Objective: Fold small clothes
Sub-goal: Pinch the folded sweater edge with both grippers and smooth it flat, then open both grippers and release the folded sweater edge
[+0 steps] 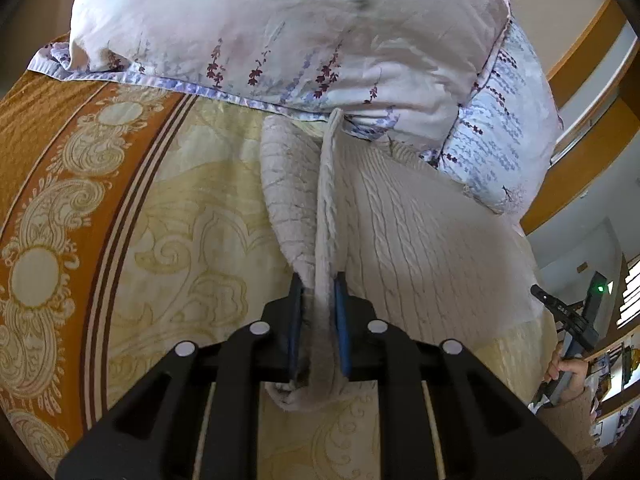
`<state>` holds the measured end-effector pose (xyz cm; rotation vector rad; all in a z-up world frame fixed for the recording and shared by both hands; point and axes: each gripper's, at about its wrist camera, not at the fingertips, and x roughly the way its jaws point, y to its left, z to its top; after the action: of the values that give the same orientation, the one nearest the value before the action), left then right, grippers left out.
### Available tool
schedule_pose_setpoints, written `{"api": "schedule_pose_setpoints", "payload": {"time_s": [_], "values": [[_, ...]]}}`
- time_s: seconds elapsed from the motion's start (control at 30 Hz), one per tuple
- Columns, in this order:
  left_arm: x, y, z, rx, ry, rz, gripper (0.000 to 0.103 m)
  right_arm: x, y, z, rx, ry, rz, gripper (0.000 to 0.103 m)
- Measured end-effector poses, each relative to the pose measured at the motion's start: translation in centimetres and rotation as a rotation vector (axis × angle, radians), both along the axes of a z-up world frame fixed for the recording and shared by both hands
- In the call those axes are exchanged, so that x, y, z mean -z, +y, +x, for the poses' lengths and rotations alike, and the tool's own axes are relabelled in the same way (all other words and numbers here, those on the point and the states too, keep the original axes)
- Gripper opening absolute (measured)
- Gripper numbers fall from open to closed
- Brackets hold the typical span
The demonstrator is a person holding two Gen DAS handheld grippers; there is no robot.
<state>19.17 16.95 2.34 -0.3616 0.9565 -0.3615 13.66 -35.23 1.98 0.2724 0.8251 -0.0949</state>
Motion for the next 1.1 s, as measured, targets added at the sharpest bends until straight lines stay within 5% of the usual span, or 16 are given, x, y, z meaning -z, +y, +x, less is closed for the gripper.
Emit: {"api": "schedule_pose_setpoints", "payload": {"time_s": [0.3,0.43,0.57,0.77,0.9,1.1], "values": [[0.2,-0.3,0.4,-0.005,0.01,0.032,0.021,0.6,0.8,-0.1,0.05,0.043,-0.024,0.009],[-1.1,0.5,-0.1,-0.024,-0.03,0.024,0.037,-1.0,0.8,-0.2,0.089,0.013,-0.032,0.039],[-3.4,-0.3,-0.7,-0.026,-0.124,0.055,0.049,-3.3,3.8,0.6,-0.029,-0.065,-0.016,0.04],[-3.7,-4.6,0.4,0.045,-0.138,0.11,0.054,-2.6,11.4,5.1,-0.237,-0.003,-0.043,0.04],[-1.9,-5.4,1.3,0.037,-0.087,0.177,0.054,-0.8,13.3,6.3,-0.258,0.062,-0.074,0.043],[-0.8,-5.7,1.0,0.057,-0.077,0.224,0.054,-0.1,14.5,4.8,-0.26,0.024,-0.187,0.044]]}}
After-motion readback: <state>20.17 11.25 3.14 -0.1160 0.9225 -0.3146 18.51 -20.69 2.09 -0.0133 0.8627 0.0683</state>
